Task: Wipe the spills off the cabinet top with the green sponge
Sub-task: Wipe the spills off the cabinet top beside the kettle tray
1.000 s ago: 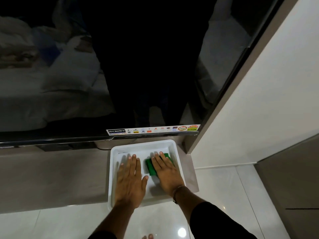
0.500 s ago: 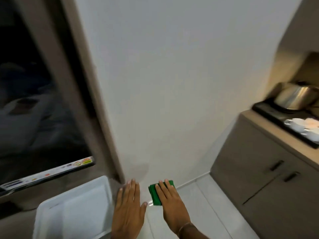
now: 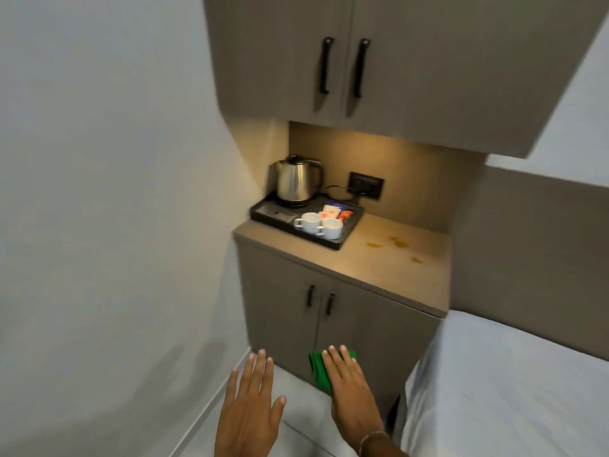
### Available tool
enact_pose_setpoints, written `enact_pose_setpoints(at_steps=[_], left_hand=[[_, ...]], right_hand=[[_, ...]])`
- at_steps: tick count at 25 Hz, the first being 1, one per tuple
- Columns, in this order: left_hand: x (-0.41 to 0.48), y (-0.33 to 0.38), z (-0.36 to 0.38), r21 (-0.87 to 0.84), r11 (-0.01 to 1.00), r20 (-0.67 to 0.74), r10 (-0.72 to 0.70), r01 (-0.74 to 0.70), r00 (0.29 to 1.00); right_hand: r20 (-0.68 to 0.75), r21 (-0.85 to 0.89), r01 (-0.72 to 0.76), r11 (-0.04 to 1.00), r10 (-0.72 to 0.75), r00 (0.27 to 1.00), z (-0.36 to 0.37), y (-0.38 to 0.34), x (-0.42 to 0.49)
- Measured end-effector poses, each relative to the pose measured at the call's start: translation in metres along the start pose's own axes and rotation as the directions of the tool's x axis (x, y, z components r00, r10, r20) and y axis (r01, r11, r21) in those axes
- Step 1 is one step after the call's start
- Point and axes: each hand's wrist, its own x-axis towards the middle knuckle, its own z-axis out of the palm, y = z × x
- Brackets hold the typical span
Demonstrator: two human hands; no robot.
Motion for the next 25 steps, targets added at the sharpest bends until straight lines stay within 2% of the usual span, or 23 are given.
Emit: enact_pose_setpoints(at_steps=[5, 8, 12, 18, 25], left_hand=[[0.124, 0.058, 0.018, 0.036, 0.976, -0.048, 0.214, -0.213, 0.976], [0.212, 0.093, 0.027, 0.022, 0.950, -0.023, 0.312, -0.312, 0.950], [0.320, 0.126, 0.035, -0.007, 0.923, 0.033, 0.384, -0.384, 0.923], [0.442, 0.142, 0.055, -0.064, 0.893, 0.090, 0.450, -0.446, 0.888], [0.497, 0.129, 0.078, -0.168, 0.898, 0.113, 0.428, -0.408, 0.896]], right_hand=[[-0.133, -0.005, -0.226, 0.974, 0.224, 0.965, -0.043, 0.105, 0.031], [-0.176, 0.022, -0.342, 0.939, 0.341, 0.924, -0.063, 0.161, 0.064], [-0.206, 0.020, -0.431, 0.902, 0.426, 0.881, -0.080, 0.210, 0.116], [-0.132, -0.022, -0.529, 0.848, 0.522, 0.843, -0.080, 0.258, 0.197], [-0.007, -0.052, -0.485, 0.873, 0.485, 0.874, -0.065, 0.278, 0.246]])
